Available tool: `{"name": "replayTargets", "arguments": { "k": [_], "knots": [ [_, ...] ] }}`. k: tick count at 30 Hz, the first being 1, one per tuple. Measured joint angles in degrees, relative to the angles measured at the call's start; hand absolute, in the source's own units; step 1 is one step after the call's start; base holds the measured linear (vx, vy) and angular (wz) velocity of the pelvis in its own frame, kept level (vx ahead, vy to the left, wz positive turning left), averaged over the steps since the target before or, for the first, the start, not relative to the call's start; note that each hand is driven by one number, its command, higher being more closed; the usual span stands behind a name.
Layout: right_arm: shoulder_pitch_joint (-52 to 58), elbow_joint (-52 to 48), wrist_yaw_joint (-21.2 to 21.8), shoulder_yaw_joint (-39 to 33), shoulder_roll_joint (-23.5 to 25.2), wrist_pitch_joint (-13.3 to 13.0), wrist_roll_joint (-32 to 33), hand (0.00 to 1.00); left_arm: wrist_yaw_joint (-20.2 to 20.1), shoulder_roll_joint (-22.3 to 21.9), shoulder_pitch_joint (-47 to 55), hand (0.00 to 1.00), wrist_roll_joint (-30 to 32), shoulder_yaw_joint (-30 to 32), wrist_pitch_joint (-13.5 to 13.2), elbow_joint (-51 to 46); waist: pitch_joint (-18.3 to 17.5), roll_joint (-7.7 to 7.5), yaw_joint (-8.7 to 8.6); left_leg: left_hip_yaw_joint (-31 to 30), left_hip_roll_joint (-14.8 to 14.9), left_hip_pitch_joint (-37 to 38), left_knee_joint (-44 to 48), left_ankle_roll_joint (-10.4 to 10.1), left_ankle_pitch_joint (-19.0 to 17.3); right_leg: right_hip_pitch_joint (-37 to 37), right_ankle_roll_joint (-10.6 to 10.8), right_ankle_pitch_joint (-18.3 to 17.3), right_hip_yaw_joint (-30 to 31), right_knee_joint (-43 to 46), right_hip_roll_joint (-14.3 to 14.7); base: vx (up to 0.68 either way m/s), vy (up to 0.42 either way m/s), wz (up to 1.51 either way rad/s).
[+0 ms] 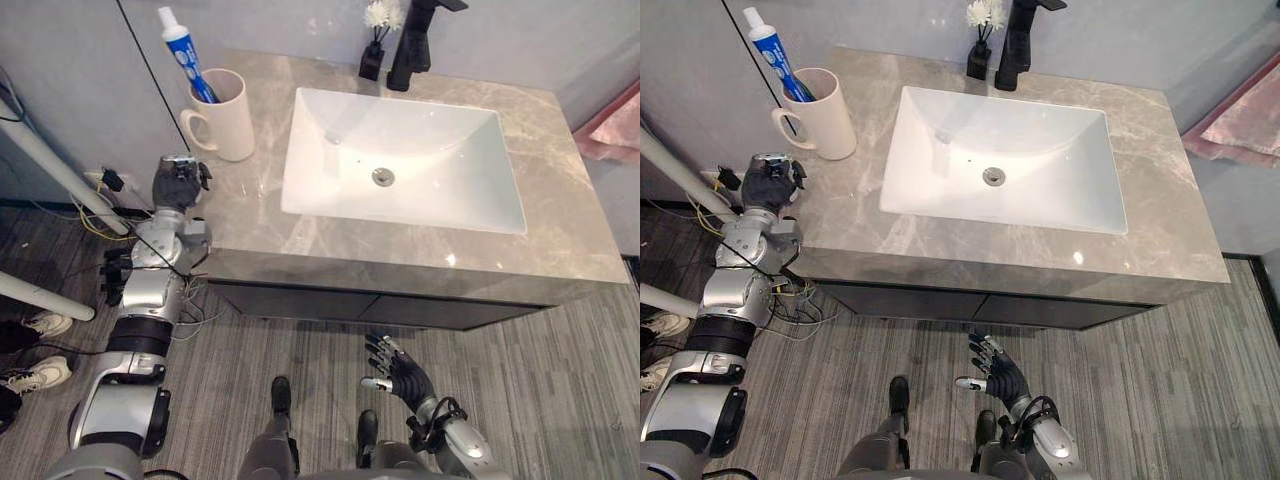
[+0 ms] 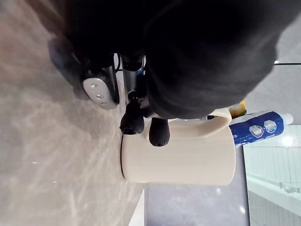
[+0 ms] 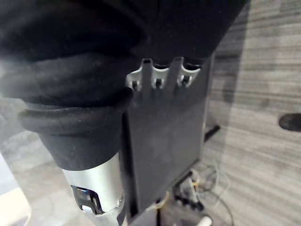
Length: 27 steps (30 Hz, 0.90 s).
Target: Organize washtable
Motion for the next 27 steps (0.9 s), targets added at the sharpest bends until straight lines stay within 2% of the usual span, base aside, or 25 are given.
{"name": "replayTargets", "arguments": {
  "k": [13,17,27],
  "knots": [
    [0.05,-0.51,-0.01,0.04,0.05,-0.01,-0.03,0.00,1.01,0.01,-2.83,1.00,0.32,-0.10,0.75,0.00,0.13,-0.22,0.01,0.05,0.01,-0.87,0.00,0.01,0.01,-0.83,-0.08,0.06,0.05,-0.21,0.06,0.00,0.000,0.00],
    [0.05,-0.54,-0.06,0.04,0.21,-0.03,-0.02,0.00,1.01,0.53,-5.25,1.00,0.29,-0.40,0.89,0.02,0.64,-1.04,0.04,-0.01,0.09,-1.28,0.00,0.01,0.01,-1.20,-0.17,0.12,0.06,-0.25,0.14,0.00,0.000,0.00],
    [-0.05,-0.56,-0.53,0.03,1.15,-0.17,0.00,0.00,0.98,3.32,-9.02,1.00,0.18,-2.51,0.88,0.06,1.42,-1.95,-0.08,0.55,0.06,-2.17,0.02,0.02,0.01,-2.04,-0.23,0.49,0.45,-0.91,0.11,0.00,0.000,-0.01]
  ]
}}
